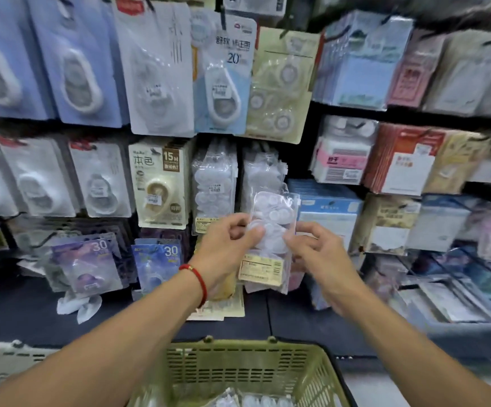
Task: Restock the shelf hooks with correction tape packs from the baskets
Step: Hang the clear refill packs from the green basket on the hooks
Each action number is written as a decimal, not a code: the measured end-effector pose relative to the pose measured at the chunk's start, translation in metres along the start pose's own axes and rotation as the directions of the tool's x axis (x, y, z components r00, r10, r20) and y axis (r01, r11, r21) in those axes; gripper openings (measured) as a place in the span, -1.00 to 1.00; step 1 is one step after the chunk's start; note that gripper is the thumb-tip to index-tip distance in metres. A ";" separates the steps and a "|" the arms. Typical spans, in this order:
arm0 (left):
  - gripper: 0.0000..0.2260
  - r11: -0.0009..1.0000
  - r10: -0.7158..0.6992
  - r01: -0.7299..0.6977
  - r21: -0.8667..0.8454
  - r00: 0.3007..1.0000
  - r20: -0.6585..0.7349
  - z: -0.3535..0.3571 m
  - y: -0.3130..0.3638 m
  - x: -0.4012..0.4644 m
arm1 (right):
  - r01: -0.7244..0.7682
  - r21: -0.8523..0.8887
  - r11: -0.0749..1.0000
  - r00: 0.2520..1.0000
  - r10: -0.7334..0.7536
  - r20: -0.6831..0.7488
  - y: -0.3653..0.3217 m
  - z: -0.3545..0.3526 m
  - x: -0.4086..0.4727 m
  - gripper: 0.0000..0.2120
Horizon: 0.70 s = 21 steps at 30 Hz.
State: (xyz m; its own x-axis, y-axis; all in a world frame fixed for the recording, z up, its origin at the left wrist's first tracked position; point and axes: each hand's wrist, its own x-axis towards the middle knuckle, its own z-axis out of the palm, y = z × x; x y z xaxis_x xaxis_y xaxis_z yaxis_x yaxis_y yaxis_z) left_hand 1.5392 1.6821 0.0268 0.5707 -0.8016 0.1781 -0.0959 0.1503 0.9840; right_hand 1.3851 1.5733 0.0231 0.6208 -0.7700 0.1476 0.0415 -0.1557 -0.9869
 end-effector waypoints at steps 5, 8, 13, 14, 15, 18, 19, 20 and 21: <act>-0.69 0.998 -0.012 0.010 -0.058 0.999 -0.043 -0.002 0.011 0.016 | 0.104 0.080 0.991 0.987 -0.093 -0.128 -0.017 0.014 0.016 -0.90; -0.55 0.999 0.035 -0.036 -0.035 0.999 -0.030 -0.006 0.010 0.020 | 0.127 0.092 0.988 0.983 -0.113 -0.141 -0.022 0.018 0.019 -0.88; -0.49 0.997 0.074 -0.075 -0.019 0.997 -0.025 -0.014 0.015 0.018 | 0.141 0.147 0.979 0.977 -0.113 -0.180 -0.025 0.022 0.019 -0.87; -0.50 0.997 0.078 -0.078 -0.015 0.997 -0.026 -0.014 0.017 0.017 | 0.142 0.147 0.979 0.975 -0.114 -0.189 -0.026 0.023 0.019 -0.87; -0.51 0.997 0.077 -0.077 -0.014 0.997 -0.029 -0.015 0.018 0.016 | 0.147 0.134 0.980 0.973 -0.119 -0.199 -0.026 0.023 0.019 -0.87; -0.53 0.997 0.071 -0.072 -0.007 0.996 -0.045 -0.014 0.019 0.013 | 0.162 0.074 0.984 0.966 -0.143 -0.214 -0.027 0.023 0.019 -0.85; -0.54 0.997 0.072 -0.072 -0.012 0.996 -0.053 -0.013 0.019 0.013 | 0.164 0.064 0.984 0.966 -0.147 -0.213 -0.027 0.023 0.019 -0.83; -0.54 0.997 0.072 -0.074 -0.027 0.996 -0.061 -0.013 0.019 0.013 | 0.168 0.060 0.984 0.966 -0.152 -0.211 -0.027 0.023 0.020 -0.82; -0.54 0.996 0.071 -0.075 -0.047 0.995 -0.066 -0.012 0.019 0.013 | 0.173 0.061 0.983 0.965 -0.157 -0.210 -0.027 0.023 0.020 -0.82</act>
State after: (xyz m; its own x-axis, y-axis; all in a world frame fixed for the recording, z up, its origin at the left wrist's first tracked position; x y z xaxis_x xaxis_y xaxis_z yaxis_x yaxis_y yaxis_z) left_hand 1.5552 1.6815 0.0478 0.6149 -0.7489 0.2470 -0.0997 0.2369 0.9664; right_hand 1.4142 1.5762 0.0516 0.4281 -0.8487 0.3106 0.1961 -0.2483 -0.9486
